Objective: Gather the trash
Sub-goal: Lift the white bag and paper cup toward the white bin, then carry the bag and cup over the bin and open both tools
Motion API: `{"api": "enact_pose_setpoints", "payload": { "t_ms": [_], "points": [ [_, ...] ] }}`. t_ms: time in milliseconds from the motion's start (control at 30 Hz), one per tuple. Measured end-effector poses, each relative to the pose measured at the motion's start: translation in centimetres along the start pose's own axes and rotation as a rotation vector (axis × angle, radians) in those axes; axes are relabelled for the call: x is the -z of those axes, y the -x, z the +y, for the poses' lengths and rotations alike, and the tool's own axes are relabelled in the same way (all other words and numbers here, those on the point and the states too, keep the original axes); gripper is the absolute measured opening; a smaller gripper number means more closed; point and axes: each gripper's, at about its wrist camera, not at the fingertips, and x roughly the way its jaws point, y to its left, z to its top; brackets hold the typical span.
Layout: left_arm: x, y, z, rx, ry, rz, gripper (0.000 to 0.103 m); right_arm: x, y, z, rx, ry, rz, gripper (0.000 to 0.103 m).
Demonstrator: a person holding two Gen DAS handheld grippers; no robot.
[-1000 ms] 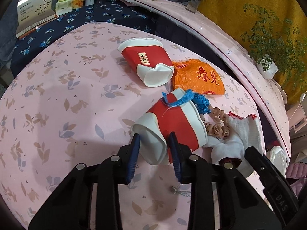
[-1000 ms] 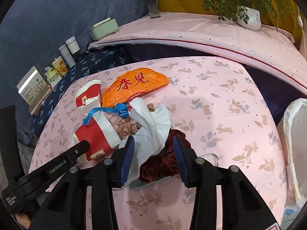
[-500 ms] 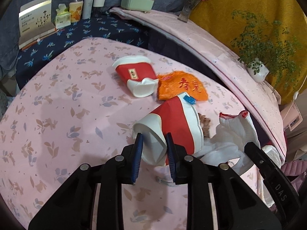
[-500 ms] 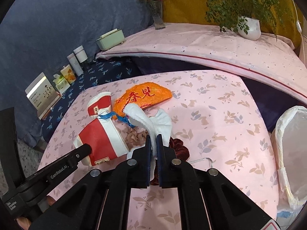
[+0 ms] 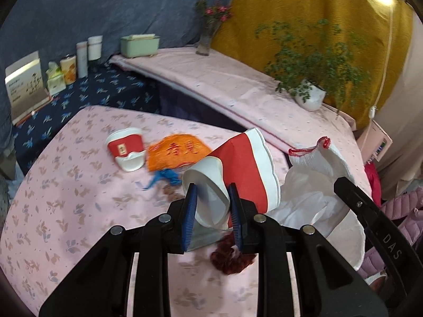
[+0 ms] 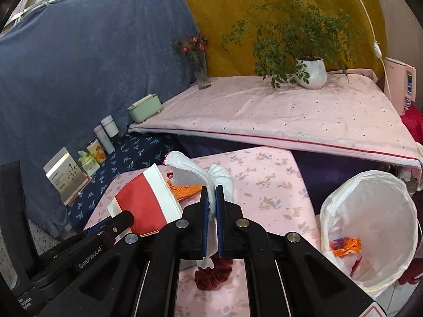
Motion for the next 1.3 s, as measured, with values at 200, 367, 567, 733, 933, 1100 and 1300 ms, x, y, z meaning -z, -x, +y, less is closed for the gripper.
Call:
{"api": "enact_pose_setpoints", "payload": {
  "t_ms": [200,367,567,733,933,1100,1300],
  "points": [
    [0.0,1.3,-6.0,0.050,-0.086,-0.022,0.023,-1.5,3.8,-4.4,0.044,-0.052,-0.072,0.005],
    [0.6,1.9,-10.7,0.092,-0.151,-0.026,0.023,-1.9,6.7,-8.7,0.087,-0.107,-0.114,0.005],
    [1.5,1.8,-14.6,0.143,-0.194,-0.008,0.024,-1.6,8.9,-13.4,0.135,-0.162,-0.139,0.005],
    [2.3,1.3,-17.6,0.164,-0.234,0.008,0.024,-1.0,9.6,-16.5,0.162,-0.194,-0.138,0.005],
    [3.3,0.1,-20.4,0.185,-0.275,0.040,0.024,-0.2,10.0,-19.1,0.186,-0.226,-0.130,0.005],
    [4.0,-0.8,-22.2,0.197,-0.300,0.065,0.024,0.3,9.9,-20.7,0.199,-0.248,-0.122,0.005],
    [4.7,-2.2,-24.0,0.204,-0.320,0.097,0.024,0.5,9.4,-22.1,0.211,-0.267,-0.113,0.005]
  ]
}}
